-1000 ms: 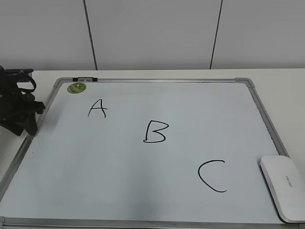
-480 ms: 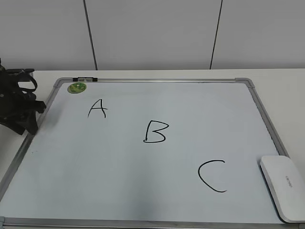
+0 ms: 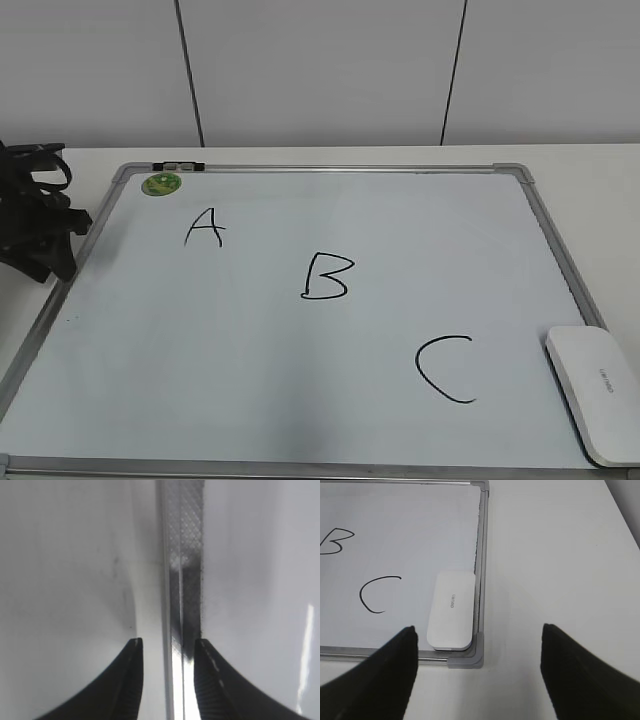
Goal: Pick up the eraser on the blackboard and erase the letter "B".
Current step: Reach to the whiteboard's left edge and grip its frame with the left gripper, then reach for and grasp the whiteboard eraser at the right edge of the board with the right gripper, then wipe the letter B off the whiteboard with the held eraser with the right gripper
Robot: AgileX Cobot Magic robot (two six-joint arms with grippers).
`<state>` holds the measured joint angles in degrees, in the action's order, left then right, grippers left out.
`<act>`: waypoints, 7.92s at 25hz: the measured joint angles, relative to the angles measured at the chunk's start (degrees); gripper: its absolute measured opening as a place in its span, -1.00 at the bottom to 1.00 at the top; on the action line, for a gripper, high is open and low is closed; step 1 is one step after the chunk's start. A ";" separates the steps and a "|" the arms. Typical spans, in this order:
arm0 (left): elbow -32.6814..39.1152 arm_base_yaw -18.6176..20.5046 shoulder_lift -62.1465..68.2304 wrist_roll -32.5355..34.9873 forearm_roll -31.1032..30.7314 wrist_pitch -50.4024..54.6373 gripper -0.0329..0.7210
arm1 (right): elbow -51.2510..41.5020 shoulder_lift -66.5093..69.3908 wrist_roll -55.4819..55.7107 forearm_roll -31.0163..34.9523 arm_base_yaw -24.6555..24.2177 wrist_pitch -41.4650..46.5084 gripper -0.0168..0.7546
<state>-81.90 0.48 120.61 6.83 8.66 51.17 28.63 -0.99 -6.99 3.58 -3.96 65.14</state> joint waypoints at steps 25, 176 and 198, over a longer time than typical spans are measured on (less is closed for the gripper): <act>-0.83 0.00 1.58 0.54 1.49 0.31 -0.86 | 0.00 0.00 0.00 0.00 0.00 0.00 0.56; -0.87 0.26 1.58 0.54 3.01 1.25 -0.88 | 68.19 126.87 4.14 -5.01 31.53 -11.94 0.46; -0.87 0.26 1.58 0.54 3.09 1.25 -0.88 | 68.64 127.63 2.70 -6.94 44.75 -14.56 0.46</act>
<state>-82.77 0.74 122.19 7.38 11.75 52.42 97.27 126.65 -4.29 -3.36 40.79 50.58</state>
